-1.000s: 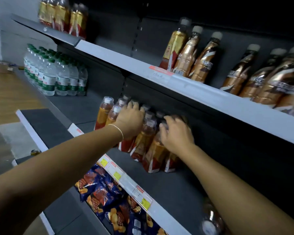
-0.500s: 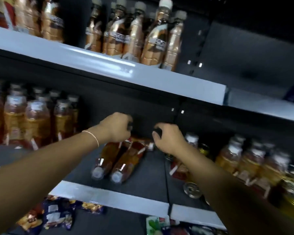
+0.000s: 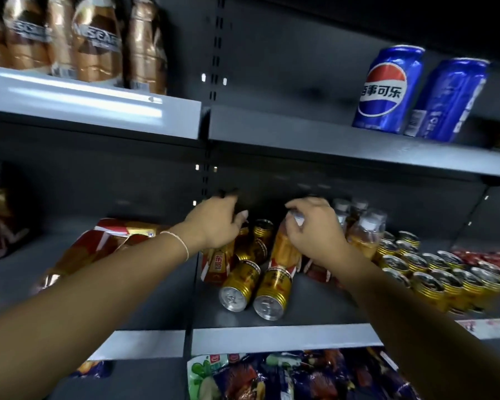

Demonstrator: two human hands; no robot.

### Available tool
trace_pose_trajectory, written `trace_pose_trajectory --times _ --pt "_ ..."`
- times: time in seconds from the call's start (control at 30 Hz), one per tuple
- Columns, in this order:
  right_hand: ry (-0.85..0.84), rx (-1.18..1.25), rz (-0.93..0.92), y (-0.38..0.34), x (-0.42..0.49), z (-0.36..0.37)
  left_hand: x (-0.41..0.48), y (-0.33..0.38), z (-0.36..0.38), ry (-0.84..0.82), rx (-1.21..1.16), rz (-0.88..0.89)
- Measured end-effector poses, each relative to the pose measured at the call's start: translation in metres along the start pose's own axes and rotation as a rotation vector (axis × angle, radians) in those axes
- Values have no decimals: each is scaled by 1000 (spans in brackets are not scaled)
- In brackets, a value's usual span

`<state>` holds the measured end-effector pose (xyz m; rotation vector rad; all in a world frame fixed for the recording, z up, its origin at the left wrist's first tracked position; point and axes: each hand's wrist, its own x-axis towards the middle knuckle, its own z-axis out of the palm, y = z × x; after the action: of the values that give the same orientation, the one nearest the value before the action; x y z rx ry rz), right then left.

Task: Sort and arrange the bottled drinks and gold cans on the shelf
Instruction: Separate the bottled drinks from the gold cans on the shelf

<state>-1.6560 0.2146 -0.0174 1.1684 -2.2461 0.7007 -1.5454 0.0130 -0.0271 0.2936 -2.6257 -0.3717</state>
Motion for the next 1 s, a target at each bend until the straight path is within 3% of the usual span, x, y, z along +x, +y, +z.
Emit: trace_pose_trajectory --times 0.23,0.4,0.6,0.83,1.0 --pt "-207 -72 59 27 -5 5 4 5 15 -14 156 -121" --pt "-350 -60 86 25 1 17 -2 -3 17 -13 28 -217" --pt "-341 -159 90 32 0 23 -10 -8 24 -41 -140 -292" --pt "-302 160 161 44 -15 20 -19 3 29 3 -139 -242" --pt "-190 184 147 42 -27 12 -26 9 31 44 -113 -198"
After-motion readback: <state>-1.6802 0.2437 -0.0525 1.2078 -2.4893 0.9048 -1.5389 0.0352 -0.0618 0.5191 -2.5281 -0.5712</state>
